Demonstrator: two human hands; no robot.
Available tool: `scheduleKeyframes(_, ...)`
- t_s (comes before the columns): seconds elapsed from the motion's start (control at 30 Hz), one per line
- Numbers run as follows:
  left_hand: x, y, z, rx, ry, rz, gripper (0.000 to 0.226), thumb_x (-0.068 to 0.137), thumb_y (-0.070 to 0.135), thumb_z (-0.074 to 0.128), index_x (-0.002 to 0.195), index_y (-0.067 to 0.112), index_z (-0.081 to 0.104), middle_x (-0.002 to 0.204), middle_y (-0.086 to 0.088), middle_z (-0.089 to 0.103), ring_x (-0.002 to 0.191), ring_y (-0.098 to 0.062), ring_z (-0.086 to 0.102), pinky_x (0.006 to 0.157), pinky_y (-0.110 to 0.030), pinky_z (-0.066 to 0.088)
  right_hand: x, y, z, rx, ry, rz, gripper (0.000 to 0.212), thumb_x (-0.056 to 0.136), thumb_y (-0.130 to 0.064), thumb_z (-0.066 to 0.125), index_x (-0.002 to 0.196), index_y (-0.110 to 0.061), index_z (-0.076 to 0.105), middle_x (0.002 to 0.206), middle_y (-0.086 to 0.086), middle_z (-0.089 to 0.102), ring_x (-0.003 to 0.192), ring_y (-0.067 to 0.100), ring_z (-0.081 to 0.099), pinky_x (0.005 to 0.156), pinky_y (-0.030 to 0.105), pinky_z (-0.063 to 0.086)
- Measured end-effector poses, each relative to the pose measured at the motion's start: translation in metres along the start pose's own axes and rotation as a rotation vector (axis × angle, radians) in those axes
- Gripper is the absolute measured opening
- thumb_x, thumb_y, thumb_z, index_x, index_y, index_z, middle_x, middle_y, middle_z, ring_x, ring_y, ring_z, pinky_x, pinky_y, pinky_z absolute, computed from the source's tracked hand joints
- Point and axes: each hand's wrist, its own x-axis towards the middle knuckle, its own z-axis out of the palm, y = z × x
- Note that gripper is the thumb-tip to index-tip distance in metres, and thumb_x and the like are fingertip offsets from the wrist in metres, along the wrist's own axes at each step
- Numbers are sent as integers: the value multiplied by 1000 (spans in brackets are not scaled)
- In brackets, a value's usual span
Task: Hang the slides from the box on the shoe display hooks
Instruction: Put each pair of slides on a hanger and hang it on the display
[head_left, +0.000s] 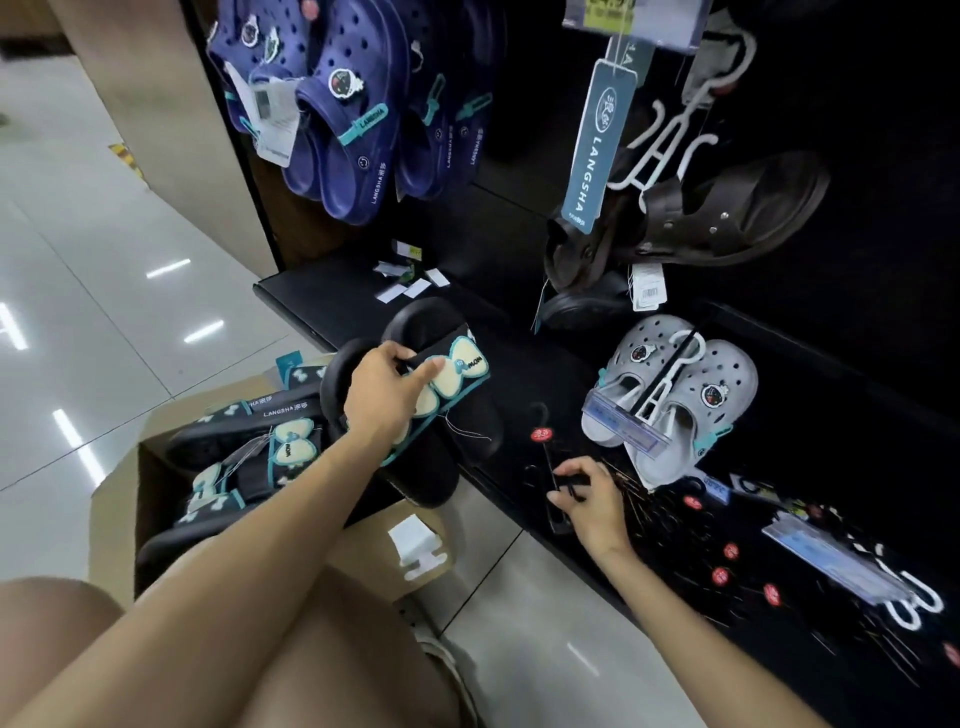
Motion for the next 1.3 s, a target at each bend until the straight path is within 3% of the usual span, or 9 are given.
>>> scheduleKeyframes(0.17,-1,-10,-13,-116,27,-82,42,77,51,75,94,15,62,81,-1,68,75,-19,64,80,-45,54,-11,-41,20,57,-64,-85,37,76,8,77,92,-23,66,104,-9,56,84,11,67,67,35,61)
scheduleKeyframes(0.27,2,-13,-23,-187,64,-129,41,79,48,75,97,14,62,80,-1,67,74,-19,64,81,-42,52,-17,-66,28,73,-56,-155,36,76,7,77,92,-23,66,106,-10,59,85,7,67,72,18,54)
scheduleKeyframes(0.37,2,-17,-29,-236,85,-183,39,82,44,74,102,13,60,76,4,63,65,-13,61,78,-37,50,-22,-90,33,135,-24,-203,36,76,6,77,92,-24,66,107,-12,59,87,6,67,74,21,53)
scheduleKeyframes(0.47,5,-22,-31,-278,84,-210,42,80,45,75,103,13,60,81,2,64,76,-19,64,82,-39,51,-24,-111,35,196,-44,-255,35,78,7,74,93,-23,66,107,-11,58,88,6,66,78,23,55)
scheduleKeyframes(0.63,10,-25,-28,-368,-45,-240,41,73,43,82,94,13,63,82,-6,66,66,-18,61,67,-33,50,-22,-133,40,97,-161,-397,40,75,9,73,93,-26,66,103,-16,58,93,8,64,82,19,52)
scheduleKeyframes(0.8,11,-20,-24,-451,-141,-266,19,86,19,74,91,7,60,54,3,58,37,-3,53,38,-16,40,-19,-130,37,26,-170,-407,39,75,11,72,93,-23,66,103,-17,58,93,7,63,78,12,48)
scheduleKeyframes(0.93,12,-20,-24,-493,-234,-325,28,85,21,75,104,5,62,82,-8,68,56,-12,63,45,-20,48,-19,-128,32,18,-154,-389,38,75,10,73,94,-23,67,102,-19,58,92,5,63,79,11,48)
scheduleKeyframes(1.07,12,-19,-22,-517,-322,-333,35,84,23,76,110,5,64,102,-12,73,81,-21,69,74,-32,57,-18,-131,33,82,-131,-328,44,73,9,75,92,-30,66,103,-20,60,92,7,65,81,17,51)
scheduleKeyframes(1.3,-1,-6,-22,-519,-432,-198,24,87,19,72,108,10,67,102,-12,73,89,-20,69,87,-34,55,-19,-140,33,117,-130,-306,42,73,7,76,93,-29,67,104,-22,62,90,6,66,78,20,54)
